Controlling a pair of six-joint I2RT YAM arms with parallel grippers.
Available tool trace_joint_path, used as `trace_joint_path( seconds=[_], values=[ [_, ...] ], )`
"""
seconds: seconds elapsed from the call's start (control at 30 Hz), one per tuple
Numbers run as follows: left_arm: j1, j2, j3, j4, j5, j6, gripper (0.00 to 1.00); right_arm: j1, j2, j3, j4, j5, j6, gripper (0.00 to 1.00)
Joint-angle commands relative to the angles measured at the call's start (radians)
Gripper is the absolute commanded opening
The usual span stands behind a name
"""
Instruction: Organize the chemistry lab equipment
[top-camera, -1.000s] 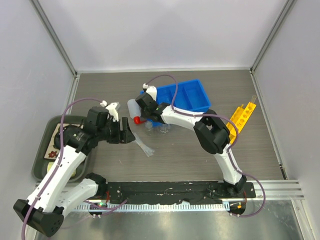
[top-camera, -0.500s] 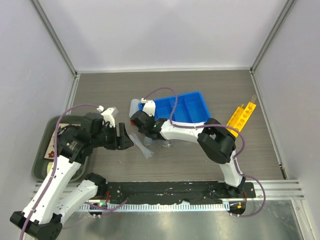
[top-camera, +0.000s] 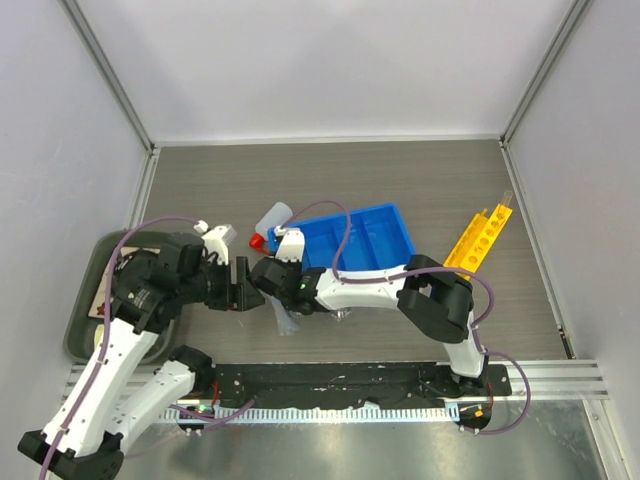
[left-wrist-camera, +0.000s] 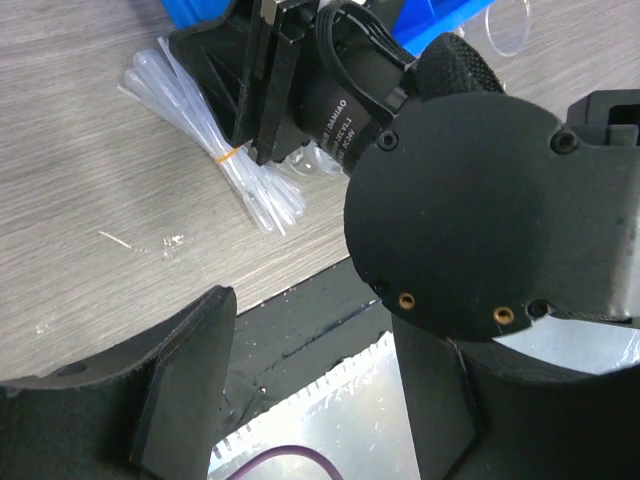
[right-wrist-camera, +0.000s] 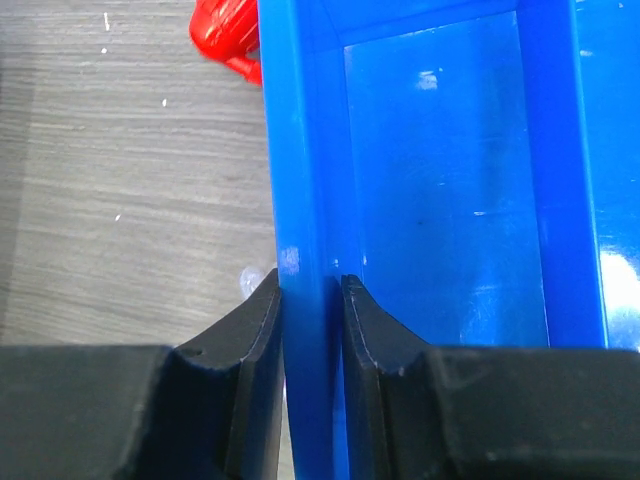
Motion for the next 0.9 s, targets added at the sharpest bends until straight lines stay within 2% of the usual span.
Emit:
trace_joint_path(
  seconds=[0.0, 0.33, 0.4, 0.43, 0.63, 0.73, 0.87],
  values=[
    [0.004, -0.016, 0.041, -0.03, 0.029, 0.032, 0.67, 0.077, 0.104, -0.117, -0.15, -0.131, 0.235, 0.01],
    [0.004, -0.013, 0.076, -0.056, 0.028, 0.046, 0.67, 0.117, 0.107, -0.101, -0.219, -0.072, 0.277, 0.02],
    [0.006, -0.009, 0.088, -0.059, 0.025, 0.049, 0.67, 0.112, 0.109, -0.077, -0.258, -0.056, 0.261, 0.11],
    [0.006, -0.004, 0.093, -0.061, 0.025, 0.052, 0.67, 0.112, 0.107, -0.056, -0.272, -0.047, 0.257, 0.19],
    [0.004, -0.001, 0.143, -0.064, -0.038, 0.05, 0.68, 0.094, 0.083, 0.012, -0.354, 0.013, 0.223, 0.4],
    [0.006, 0.013, 0.179, -0.064, -0.064, 0.049, 0.68, 0.074, 0.06, 0.033, -0.372, 0.03, 0.2, 0.46],
    [0.006, 0.047, 0.205, -0.058, -0.095, 0.053, 0.68, 0.033, 0.011, 0.05, -0.398, 0.047, 0.168, 0.48]
  ],
)
